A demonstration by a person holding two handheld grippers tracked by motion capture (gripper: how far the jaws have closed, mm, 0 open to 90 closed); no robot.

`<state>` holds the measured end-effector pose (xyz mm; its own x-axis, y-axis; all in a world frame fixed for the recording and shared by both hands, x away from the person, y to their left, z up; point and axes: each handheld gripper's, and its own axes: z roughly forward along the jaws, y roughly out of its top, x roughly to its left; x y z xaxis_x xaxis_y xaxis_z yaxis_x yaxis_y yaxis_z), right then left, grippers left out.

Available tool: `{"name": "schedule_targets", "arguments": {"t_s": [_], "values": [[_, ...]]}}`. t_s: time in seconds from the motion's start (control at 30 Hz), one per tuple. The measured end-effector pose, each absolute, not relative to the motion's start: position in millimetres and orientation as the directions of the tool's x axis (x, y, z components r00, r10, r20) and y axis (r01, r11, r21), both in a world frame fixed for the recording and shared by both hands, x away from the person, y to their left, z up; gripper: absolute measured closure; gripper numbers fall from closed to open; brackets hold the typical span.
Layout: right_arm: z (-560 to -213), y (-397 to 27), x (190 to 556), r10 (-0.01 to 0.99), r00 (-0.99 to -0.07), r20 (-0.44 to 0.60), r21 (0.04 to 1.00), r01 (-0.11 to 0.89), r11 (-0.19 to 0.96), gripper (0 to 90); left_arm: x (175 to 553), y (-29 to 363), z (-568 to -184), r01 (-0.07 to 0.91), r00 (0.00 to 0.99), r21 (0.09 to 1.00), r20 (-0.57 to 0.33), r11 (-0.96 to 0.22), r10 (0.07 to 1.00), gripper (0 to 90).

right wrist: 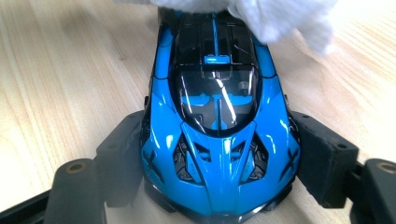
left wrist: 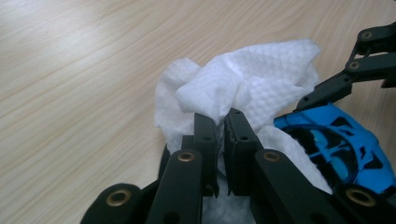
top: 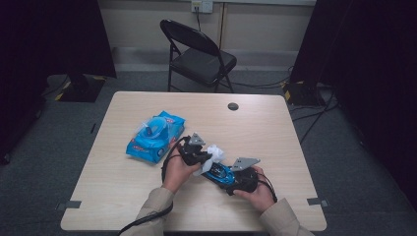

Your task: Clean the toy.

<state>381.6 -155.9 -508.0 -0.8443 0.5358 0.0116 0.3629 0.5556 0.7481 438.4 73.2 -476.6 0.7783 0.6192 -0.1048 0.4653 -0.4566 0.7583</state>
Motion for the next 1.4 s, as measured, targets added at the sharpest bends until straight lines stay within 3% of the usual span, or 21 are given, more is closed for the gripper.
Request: {"name": "schedule_targets", "arguments": {"t_s": [1.4], "values": [[-508,-156,382,0.535,-0.845,0.013,0.748,0.363,0.555,26.1,426,102,-470,0.469,0.760,0.769,-0.100,-0.435,0.642,84.4]]}}
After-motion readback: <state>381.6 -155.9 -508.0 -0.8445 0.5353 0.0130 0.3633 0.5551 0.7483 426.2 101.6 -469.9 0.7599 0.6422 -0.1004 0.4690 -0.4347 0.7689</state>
